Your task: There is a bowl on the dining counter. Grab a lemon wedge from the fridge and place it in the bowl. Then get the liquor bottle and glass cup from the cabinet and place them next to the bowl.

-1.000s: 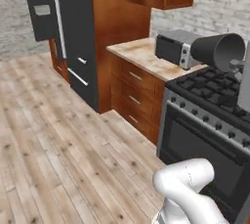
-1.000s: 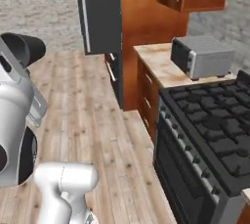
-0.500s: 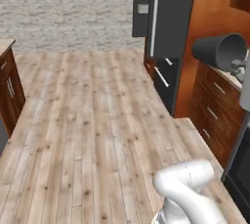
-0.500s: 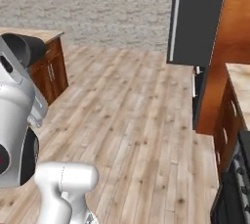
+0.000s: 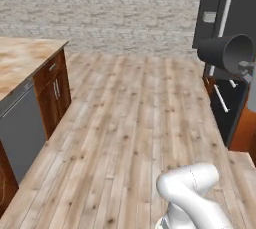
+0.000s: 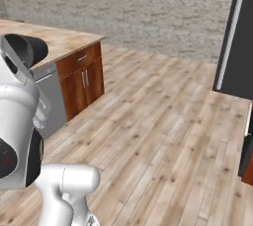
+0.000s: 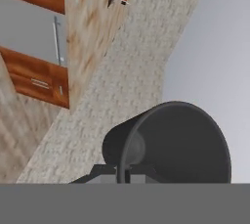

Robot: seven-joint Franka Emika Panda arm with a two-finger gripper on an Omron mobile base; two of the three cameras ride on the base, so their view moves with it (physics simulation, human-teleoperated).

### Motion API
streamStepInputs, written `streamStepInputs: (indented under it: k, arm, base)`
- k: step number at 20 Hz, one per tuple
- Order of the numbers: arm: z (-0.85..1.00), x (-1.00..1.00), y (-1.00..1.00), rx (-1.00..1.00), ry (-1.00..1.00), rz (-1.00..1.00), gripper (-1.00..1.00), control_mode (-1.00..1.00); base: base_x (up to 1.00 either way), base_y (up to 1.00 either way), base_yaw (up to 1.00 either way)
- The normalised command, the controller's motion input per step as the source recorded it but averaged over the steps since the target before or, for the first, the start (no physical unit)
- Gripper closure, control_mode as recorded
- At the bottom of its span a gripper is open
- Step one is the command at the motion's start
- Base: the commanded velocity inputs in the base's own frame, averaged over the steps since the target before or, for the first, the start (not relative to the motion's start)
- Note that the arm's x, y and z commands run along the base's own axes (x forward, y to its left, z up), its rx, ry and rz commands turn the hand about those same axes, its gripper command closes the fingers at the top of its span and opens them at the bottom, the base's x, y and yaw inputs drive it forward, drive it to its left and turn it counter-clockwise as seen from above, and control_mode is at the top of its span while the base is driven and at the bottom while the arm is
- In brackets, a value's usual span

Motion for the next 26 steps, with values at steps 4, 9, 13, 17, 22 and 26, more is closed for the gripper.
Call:
streamStepInputs:
  k: [4,9,13,17,22,26]
  arm:
    - [0.0,0.0,0.0,0.0,0.0,0.0,1.0,1.0]
    - [0.0,0.0,0.0,0.0,0.0,0.0,1.0,1.0]
    - [0.0,0.0,0.0,0.0,0.0,0.0,1.0,1.0]
    - [0.0,0.0,0.0,0.0,0.0,0.0,1.0,1.0]
    - [0.0,0.0,0.0,0.0,0.0,0.0,1.0,1.0]
    - [0.0,0.0,0.0,0.0,0.0,0.0,1.0,1.0]
  base:
    - [1.0,-0.52,0.37]
    - [1.0,-0.55,0.36]
    - [1.0,-0.59,0.33]
    - [1.0,-0.6,0.32]
    - [1.0,-0.65,0.29]
    - [1.0,-0.69,0.27]
